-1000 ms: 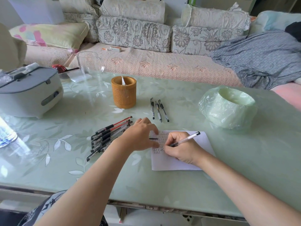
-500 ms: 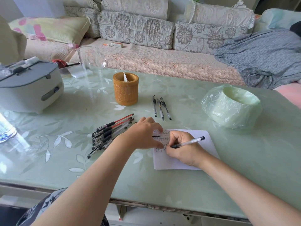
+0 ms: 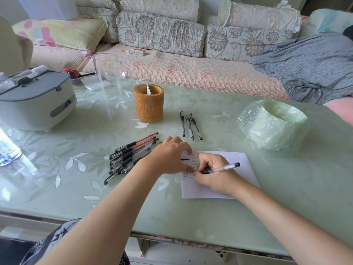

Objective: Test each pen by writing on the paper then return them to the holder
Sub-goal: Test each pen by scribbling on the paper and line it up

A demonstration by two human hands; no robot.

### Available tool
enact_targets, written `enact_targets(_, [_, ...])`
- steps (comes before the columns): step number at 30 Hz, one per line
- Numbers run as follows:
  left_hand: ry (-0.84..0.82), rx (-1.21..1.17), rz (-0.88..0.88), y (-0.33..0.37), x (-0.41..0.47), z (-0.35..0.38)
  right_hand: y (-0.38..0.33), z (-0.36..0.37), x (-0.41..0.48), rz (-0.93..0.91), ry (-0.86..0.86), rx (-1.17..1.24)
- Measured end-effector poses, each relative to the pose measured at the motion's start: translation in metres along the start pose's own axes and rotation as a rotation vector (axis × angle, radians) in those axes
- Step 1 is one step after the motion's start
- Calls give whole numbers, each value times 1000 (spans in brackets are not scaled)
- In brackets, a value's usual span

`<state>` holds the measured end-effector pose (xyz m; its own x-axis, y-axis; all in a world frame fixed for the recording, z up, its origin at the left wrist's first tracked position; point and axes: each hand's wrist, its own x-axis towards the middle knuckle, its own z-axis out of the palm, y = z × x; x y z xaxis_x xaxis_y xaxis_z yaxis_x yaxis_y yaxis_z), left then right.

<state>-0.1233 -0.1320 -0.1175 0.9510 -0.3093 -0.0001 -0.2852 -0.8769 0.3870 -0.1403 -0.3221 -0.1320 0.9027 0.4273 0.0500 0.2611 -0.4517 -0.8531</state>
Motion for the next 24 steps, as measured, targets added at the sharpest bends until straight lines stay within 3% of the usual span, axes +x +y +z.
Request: enact_targets(24, [-4, -15, -15, 0, 0, 0, 4, 1, 0, -39, 9, -11])
